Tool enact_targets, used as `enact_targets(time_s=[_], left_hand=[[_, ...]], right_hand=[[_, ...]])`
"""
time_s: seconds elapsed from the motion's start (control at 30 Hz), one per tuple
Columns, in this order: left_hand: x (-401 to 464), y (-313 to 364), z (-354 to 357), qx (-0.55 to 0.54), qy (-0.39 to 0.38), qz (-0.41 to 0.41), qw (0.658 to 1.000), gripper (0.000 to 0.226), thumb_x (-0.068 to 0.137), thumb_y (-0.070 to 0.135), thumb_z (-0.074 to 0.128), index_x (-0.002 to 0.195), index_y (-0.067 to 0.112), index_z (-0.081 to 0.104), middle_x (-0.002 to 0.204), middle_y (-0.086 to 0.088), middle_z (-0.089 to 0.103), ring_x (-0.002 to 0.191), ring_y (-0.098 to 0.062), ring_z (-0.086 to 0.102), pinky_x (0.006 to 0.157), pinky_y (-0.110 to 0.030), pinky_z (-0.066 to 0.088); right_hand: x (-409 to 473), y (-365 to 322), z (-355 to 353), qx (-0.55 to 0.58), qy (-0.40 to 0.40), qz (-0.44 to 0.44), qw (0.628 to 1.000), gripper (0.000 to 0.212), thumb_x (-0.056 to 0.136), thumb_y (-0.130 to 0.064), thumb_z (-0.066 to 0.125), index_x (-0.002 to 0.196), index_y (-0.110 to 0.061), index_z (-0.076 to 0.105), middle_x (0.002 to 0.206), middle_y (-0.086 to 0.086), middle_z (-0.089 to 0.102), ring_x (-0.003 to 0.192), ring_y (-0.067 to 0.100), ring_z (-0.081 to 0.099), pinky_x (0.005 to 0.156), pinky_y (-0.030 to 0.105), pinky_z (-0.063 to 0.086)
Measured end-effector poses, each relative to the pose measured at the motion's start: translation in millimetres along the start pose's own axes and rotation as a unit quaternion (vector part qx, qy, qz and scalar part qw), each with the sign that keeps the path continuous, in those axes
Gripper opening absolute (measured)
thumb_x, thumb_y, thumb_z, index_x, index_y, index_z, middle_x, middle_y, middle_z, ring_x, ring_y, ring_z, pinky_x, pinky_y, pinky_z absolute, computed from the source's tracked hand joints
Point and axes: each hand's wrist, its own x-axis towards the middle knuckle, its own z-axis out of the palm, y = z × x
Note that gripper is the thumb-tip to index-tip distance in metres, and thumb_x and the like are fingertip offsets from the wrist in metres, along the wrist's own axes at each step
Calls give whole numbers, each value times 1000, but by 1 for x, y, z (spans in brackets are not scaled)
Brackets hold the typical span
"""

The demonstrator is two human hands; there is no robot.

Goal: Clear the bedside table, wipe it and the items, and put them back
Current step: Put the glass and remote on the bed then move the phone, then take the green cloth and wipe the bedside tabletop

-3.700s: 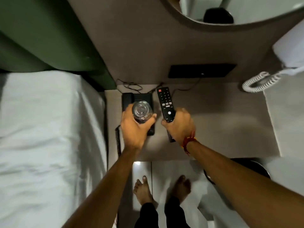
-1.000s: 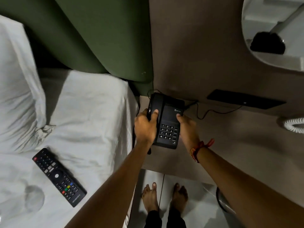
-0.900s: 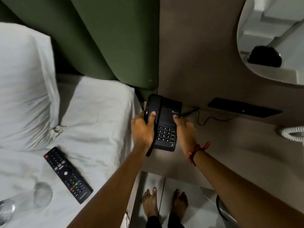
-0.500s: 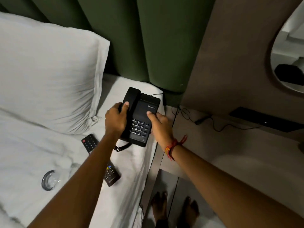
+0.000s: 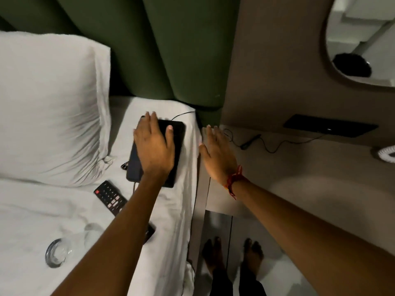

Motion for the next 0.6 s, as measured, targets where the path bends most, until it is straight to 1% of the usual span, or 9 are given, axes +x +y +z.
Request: enact_targets(time_s=[0.07,0.1,0.17,0.23,0.37,0.47,0.5,0.6], left_hand=[[-7,35,21,15,-51,73,996,59,107,39,40,157,8,35,164,-14,34,153,-31,30,128,-52,17],[-10,46,28,25,-73,97,992,60,108,40,40,158,8,34,165,-13,33,154,-30,29,127,-53,17],[-26,83,53,34,-132,157,978,60,108,41,39,159,9,32,167,-12,31,156,-29,26,127,-54,17],[-51,126,80,27,-184,210,960,61,108,41,37,159,10,30,168,-11,28,157,-28,23,128,-54,15],[-120,215,125,8,-268,310,912,62,108,42,34,162,12,24,170,-7,23,159,-22,15,130,-51,7],[-193,278,142,-17,-316,383,868,62,108,40,38,161,11,24,170,-7,24,159,-22,16,130,-50,8],[-215,294,145,-32,-327,400,855,62,108,40,39,161,11,25,169,-7,25,159,-22,17,130,-49,8],[-298,338,148,-61,-367,455,809,62,108,39,40,161,12,24,170,-8,22,159,-22,16,130,-45,6]], right_hand=[[-8,27,-19,-47,28,10,998,64,107,-39,34,162,-14,12,170,17,9,158,34,9,129,47,17],[-11,36,-26,-63,36,11,997,64,107,-41,34,162,-15,12,170,17,8,158,34,9,129,48,18],[-29,71,-47,-89,62,38,993,65,106,-42,37,161,-16,13,170,17,9,158,34,11,128,49,21],[-56,114,-70,-110,90,84,986,66,105,-41,40,161,-16,15,170,18,10,157,36,13,127,51,23],[-136,203,-114,-128,128,197,964,66,105,-43,37,161,-15,15,170,18,9,157,37,11,127,53,21],[-215,263,-140,-136,165,288,933,68,103,-43,39,161,-14,17,169,19,10,157,38,13,126,52,20],[-238,276,-147,-137,173,313,924,68,103,-43,40,160,-14,18,169,20,11,156,39,14,126,52,20],[-324,313,-159,-137,231,375,887,66,103,-43,39,159,-12,23,168,21,15,155,40,17,126,53,22]])
